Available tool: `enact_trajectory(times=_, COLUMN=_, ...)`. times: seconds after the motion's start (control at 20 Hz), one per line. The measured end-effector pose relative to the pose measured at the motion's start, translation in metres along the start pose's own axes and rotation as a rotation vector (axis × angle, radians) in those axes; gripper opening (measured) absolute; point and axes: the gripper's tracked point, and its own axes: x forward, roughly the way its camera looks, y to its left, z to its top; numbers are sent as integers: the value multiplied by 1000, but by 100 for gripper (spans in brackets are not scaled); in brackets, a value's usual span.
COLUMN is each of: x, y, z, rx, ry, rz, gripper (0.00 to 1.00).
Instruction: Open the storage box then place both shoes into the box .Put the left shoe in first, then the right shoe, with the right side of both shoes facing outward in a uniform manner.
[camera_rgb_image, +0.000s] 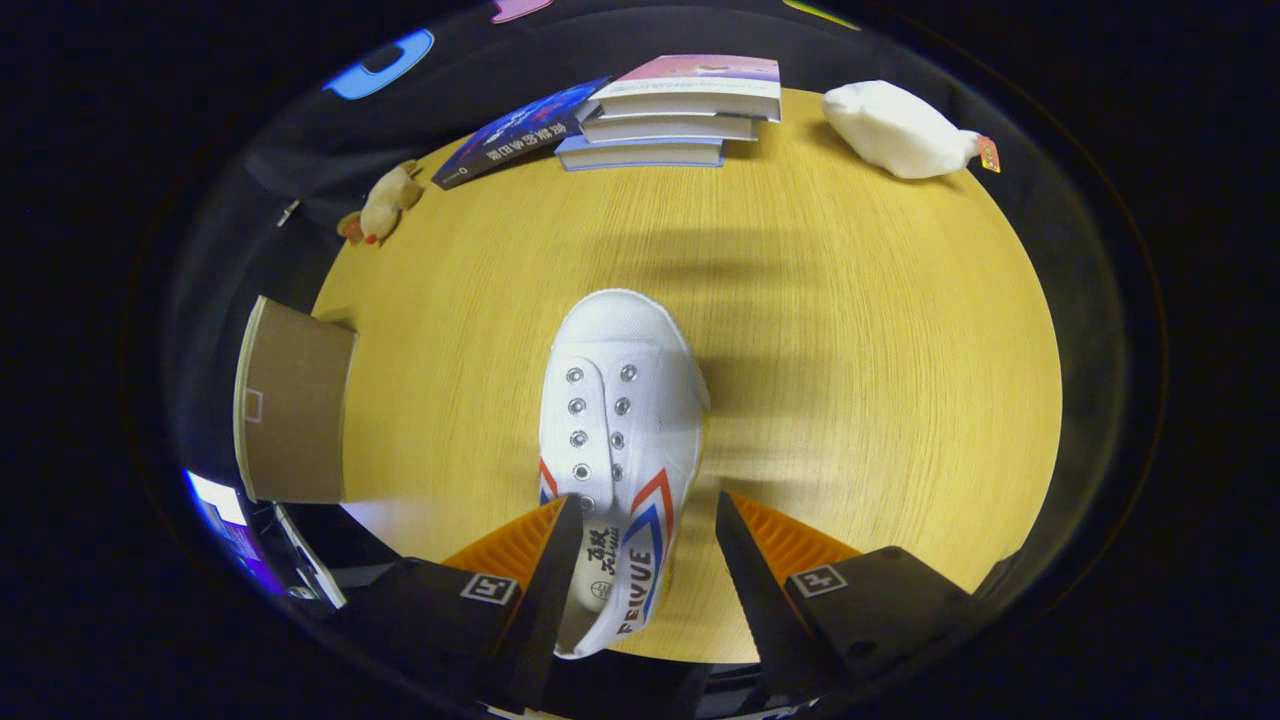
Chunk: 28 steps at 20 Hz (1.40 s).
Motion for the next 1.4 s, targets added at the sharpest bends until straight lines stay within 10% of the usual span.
enact_trajectory(times=0.5, x=3, y=-8, z=2, rx=53, ry=-27, rz=-3, gripper=9)
enact_trajectory(times=1.4, x=-137, y=146, z=89, rx=131, ry=-313, rz=196, gripper=6)
